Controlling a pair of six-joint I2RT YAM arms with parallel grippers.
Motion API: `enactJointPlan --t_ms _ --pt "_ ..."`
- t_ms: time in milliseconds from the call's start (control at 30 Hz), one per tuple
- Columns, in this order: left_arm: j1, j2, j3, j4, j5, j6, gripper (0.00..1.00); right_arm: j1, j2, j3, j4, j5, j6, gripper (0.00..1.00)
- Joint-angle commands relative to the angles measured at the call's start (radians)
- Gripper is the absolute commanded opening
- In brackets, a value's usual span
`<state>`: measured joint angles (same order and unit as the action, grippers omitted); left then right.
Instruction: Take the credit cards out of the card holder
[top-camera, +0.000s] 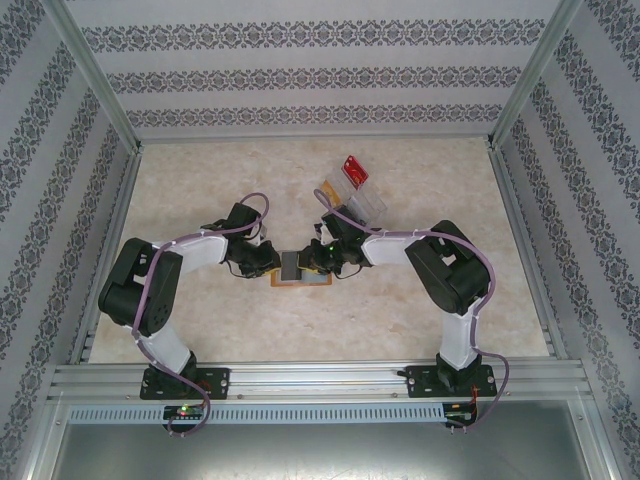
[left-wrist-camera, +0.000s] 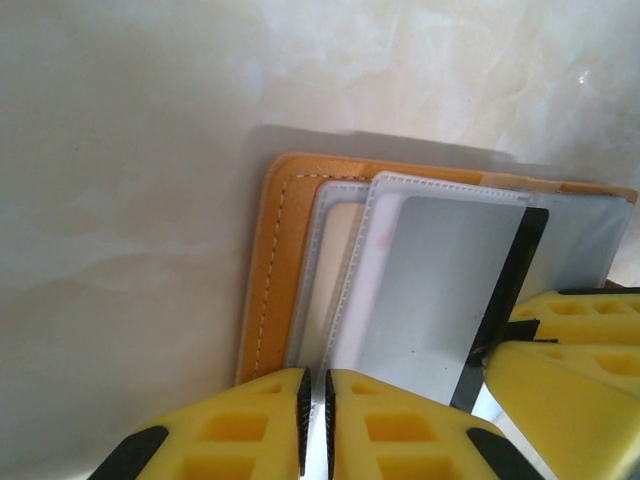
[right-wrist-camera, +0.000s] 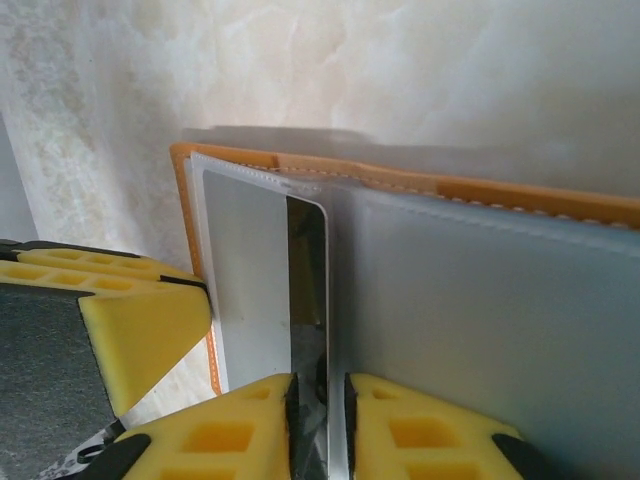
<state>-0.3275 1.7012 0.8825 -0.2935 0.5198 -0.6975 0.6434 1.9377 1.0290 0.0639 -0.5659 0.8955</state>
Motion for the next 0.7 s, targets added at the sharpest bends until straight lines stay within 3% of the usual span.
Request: enactJointPlan --t_ms 0,233,500,667 --pt "-0.01 0.025 -0.004 0.004 -0.022 0.003 0.15 0.0 0.009 0.001 -0.003 -0.001 0.007 0.23" --pt "-0.01 0.03 -0.008 0.008 -0.018 0.003 0.11 0.006 0.034 0.02 0.004 -0.024 0.014 0.22" --pt "-0.008 0.026 -0.005 -0.014 -0.046 0.002 0.1 0.0 0.01 0.004 -0.003 -0.011 0.004 0.04" --pt "-0.008 0.015 0.003 -0.045 -0.078 0.01 0.1 -0.035 -0.034 -0.04 -0.021 0.006 -0.021 0.01"
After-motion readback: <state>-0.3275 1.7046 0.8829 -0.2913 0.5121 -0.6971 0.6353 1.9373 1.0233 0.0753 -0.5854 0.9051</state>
